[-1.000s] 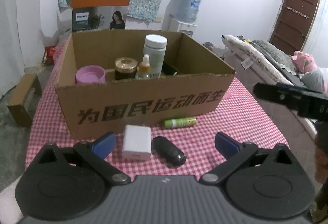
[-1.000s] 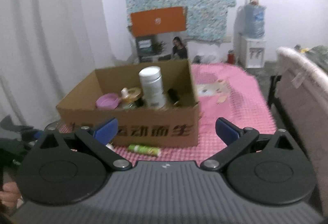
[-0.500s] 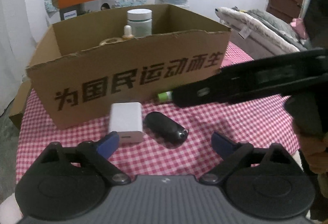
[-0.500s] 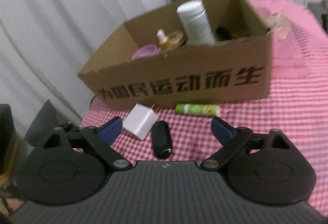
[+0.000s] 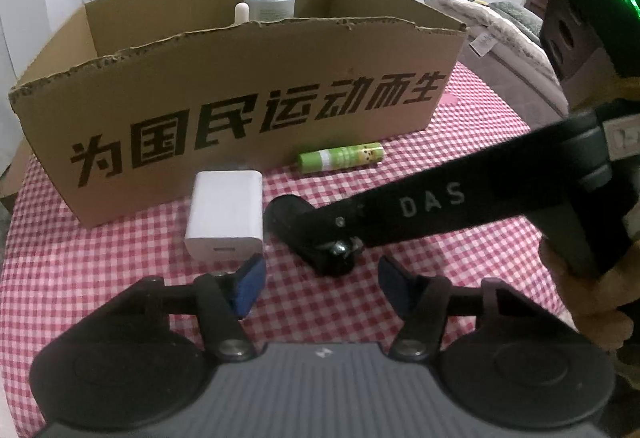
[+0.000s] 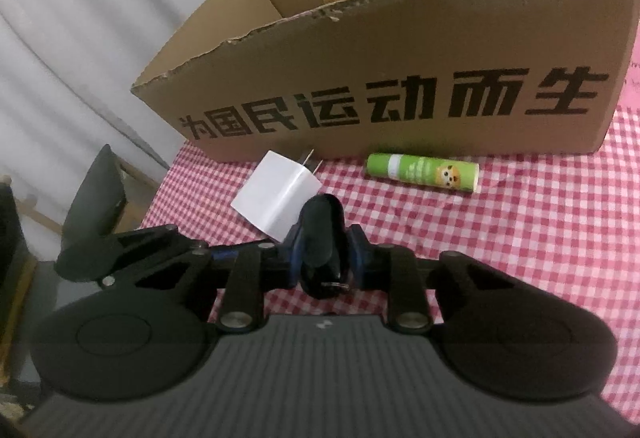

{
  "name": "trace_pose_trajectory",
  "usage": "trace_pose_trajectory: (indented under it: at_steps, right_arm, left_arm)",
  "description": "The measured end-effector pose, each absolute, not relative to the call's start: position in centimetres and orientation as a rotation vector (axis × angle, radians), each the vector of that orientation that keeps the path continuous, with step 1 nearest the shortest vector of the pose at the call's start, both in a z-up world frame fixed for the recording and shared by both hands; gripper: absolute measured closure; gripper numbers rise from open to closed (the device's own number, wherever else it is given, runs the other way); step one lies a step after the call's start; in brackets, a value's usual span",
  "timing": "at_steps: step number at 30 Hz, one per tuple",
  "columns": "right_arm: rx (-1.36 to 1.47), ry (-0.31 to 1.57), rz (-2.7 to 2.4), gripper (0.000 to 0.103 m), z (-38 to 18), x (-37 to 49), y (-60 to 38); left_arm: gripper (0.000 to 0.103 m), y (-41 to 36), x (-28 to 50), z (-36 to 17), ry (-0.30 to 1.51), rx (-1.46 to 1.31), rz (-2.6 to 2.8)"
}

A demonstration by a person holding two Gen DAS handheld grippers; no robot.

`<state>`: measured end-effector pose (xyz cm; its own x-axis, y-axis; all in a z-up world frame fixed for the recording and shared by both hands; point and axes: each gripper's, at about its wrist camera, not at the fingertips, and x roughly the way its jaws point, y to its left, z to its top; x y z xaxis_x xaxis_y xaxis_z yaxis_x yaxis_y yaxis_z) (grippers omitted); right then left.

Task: Organize rigid objects
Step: 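Move the right gripper to the black oval object and close on it, then carry the black oval object over the box and lower it in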

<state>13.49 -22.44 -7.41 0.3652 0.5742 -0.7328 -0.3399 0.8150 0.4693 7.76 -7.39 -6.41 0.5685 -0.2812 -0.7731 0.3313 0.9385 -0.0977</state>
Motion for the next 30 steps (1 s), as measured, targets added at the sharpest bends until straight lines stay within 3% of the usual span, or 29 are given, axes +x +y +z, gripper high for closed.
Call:
trace_pose_trajectory:
  at_steps: [22,30]
  right_arm:
    - [0.417,1.094,0.615,0.083,-8.0,9.8,-25.1]
    - [0.483,1.104,0.604,0.080,-8.4,10.5,-25.7]
  left_arm:
    - [0.057,-8.3,6.0,-6.2,0.913,0.093,-0.415]
    - [0.057,-7.8,6.5,-6.1,0.919,0.098,-0.413]
